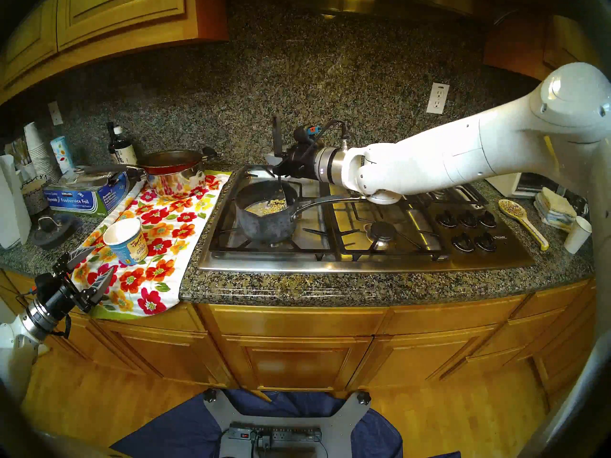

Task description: Pour oats into pot and stir with a spoon

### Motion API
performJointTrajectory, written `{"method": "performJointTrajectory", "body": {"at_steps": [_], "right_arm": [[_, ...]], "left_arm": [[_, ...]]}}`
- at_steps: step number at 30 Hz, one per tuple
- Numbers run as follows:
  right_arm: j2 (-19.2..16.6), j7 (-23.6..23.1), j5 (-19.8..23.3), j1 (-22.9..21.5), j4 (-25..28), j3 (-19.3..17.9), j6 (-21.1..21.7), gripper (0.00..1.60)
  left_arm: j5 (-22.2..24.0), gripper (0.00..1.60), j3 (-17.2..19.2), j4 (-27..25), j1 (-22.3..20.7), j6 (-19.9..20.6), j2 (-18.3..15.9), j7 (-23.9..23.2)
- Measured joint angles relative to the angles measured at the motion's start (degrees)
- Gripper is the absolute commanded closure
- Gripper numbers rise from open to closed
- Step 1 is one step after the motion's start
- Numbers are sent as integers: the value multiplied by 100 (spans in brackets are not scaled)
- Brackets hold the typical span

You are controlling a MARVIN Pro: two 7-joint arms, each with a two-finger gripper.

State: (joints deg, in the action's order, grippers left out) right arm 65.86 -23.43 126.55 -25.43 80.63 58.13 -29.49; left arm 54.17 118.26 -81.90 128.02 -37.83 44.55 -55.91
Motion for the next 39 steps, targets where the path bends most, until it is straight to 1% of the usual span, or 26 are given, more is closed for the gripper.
{"method": "performJointTrajectory", "body": {"at_steps": [10,16,24,27,31,35,39], "right_arm": [[198,-75,96,55,-125,-139,9,160],[184,-85,137,-12,89,-167,-2,160],[3,20,151,-205,694,-121,-64,160],[-116,107,137,-319,975,-42,-108,160],[-253,221,73,-448,1225,72,-164,160],[-396,350,-4,-586,1421,216,-221,160],[-488,442,-50,-654,1506,317,-255,160]], "left_arm": [[0,0,0,0,0,0,0,0],[0,0,0,0,0,0,0,0],[-1,0,0,0,0,0,0,0],[-2,0,0,1,0,0,0,1],[-2,0,0,1,0,0,0,2],[-2,0,0,1,0,0,0,2],[-1,0,0,1,0,0,0,2]]}}
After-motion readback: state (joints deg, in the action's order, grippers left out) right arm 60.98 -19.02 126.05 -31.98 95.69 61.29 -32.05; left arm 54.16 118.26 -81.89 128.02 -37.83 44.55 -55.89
